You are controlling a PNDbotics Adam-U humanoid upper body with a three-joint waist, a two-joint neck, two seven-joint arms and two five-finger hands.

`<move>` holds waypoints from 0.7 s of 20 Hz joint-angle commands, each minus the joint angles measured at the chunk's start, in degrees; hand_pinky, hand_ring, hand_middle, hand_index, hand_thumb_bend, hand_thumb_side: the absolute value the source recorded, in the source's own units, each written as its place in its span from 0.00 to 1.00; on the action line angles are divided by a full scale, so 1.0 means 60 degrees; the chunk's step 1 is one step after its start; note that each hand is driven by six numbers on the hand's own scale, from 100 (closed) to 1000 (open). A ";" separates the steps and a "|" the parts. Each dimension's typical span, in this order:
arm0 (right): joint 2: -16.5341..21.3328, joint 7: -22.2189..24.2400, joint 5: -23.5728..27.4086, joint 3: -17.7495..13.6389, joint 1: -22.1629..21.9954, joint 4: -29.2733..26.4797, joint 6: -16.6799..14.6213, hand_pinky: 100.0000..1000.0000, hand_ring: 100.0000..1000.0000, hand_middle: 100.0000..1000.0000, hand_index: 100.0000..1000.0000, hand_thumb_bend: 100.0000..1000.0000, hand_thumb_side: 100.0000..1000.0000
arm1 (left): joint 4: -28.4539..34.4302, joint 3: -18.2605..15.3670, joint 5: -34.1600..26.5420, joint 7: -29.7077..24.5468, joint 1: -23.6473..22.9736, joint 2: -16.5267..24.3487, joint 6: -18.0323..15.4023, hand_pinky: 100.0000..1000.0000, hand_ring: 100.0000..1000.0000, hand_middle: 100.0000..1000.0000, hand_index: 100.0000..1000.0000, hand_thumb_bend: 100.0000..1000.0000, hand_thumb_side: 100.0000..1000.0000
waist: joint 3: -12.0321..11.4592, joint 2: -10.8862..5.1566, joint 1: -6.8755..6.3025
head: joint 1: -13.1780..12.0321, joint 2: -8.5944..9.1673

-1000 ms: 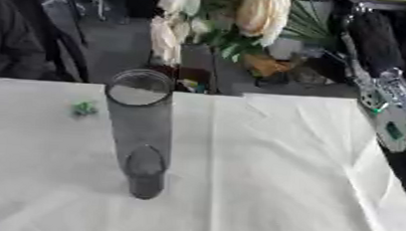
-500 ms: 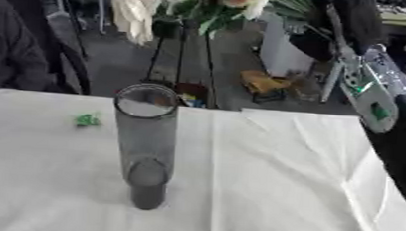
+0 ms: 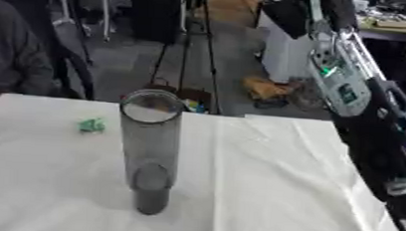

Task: Arrange flowers into the vase.

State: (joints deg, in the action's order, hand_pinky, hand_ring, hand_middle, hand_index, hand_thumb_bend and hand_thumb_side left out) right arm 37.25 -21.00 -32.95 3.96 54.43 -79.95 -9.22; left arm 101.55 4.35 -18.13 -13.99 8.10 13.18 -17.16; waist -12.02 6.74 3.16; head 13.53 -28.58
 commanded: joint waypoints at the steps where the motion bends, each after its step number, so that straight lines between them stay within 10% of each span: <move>1: -0.0176 0.0086 0.0569 -0.0281 0.0289 -0.0492 0.0347 0.00 0.00 0.00 0.09 0.00 0.83 | 0.0102 0.0010 -0.0047 -0.0021 0.0055 0.0136 0.0010 0.83 0.78 0.80 0.82 0.82 0.60 | -0.0014 -0.0155 -0.0065 | 0.0064 0.0103; 14: -0.1348 0.1259 0.2663 -0.0286 0.0178 -0.1701 0.1792 0.00 0.00 0.00 0.10 0.00 0.86 | 0.0074 0.0026 -0.0067 -0.0037 0.0065 0.0086 0.0019 0.83 0.78 0.80 0.82 0.82 0.60 | -0.0039 -0.0154 -0.0092 | 0.0119 0.0139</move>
State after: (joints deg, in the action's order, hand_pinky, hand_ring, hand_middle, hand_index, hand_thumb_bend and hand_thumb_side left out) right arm 28.98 -14.24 -18.40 2.81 54.50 -88.58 0.94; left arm 101.52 4.38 -18.32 -14.06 8.07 13.14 -17.10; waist -12.19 6.67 2.89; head 14.08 -28.52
